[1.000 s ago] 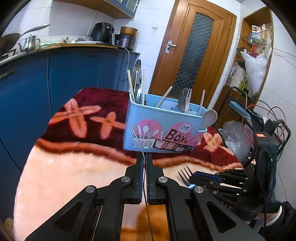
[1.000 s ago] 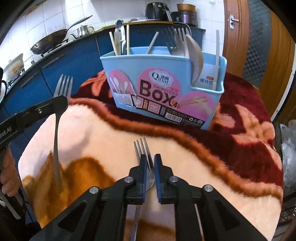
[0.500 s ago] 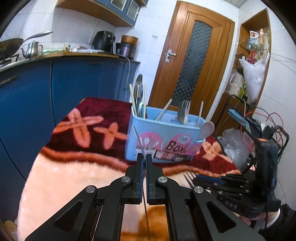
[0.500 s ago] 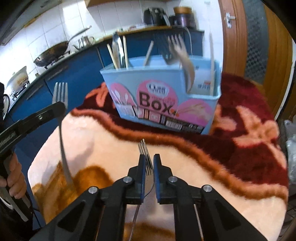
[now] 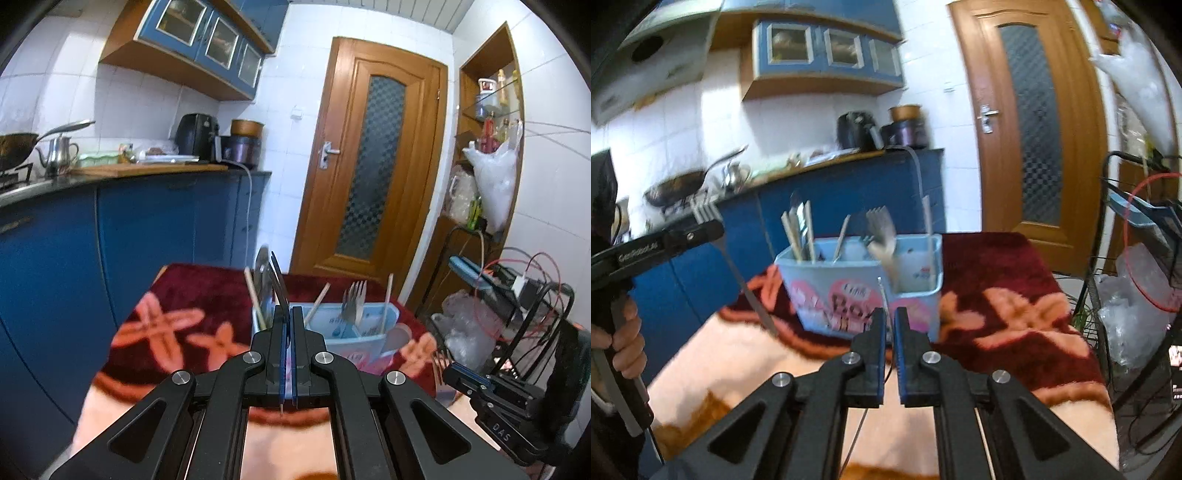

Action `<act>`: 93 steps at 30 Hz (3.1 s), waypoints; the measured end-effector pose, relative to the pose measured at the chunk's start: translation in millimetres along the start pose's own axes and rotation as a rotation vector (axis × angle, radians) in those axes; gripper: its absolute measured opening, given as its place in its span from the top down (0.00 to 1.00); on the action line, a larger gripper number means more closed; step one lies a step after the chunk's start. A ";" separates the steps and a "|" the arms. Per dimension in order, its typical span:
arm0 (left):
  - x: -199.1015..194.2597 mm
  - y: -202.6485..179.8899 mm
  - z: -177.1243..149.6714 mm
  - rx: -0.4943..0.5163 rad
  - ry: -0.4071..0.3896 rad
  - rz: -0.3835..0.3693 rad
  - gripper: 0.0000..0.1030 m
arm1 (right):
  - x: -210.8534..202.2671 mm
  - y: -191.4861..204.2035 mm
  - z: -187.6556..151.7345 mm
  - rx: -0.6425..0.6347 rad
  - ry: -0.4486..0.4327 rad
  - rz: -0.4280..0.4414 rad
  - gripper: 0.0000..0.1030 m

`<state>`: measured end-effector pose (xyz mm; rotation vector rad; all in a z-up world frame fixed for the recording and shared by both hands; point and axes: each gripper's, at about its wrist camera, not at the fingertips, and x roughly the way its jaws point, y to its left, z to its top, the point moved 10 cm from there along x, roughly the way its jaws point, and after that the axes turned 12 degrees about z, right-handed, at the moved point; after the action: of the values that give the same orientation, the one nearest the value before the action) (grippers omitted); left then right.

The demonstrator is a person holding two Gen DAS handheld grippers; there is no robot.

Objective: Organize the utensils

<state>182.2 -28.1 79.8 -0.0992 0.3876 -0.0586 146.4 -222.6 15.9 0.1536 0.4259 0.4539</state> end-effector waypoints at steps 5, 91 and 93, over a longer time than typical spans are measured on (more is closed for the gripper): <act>-5.2 -2.9 32.0 0.003 -0.056 -0.001 0.99 | -5.1 -12.7 16.3 0.020 -0.055 -0.040 0.94; -60.1 8.6 -34.7 0.058 -0.047 0.143 0.31 | -57.4 50.7 19.8 -0.063 -0.155 -0.014 0.23; -62.6 9.9 -42.9 0.062 -0.055 0.151 0.31 | -58.2 51.7 11.5 -0.062 -0.153 -0.016 0.19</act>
<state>108.3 -17.2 62.6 -0.0106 0.3372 0.0813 83.8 -203.7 59.6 0.1236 0.2629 0.4355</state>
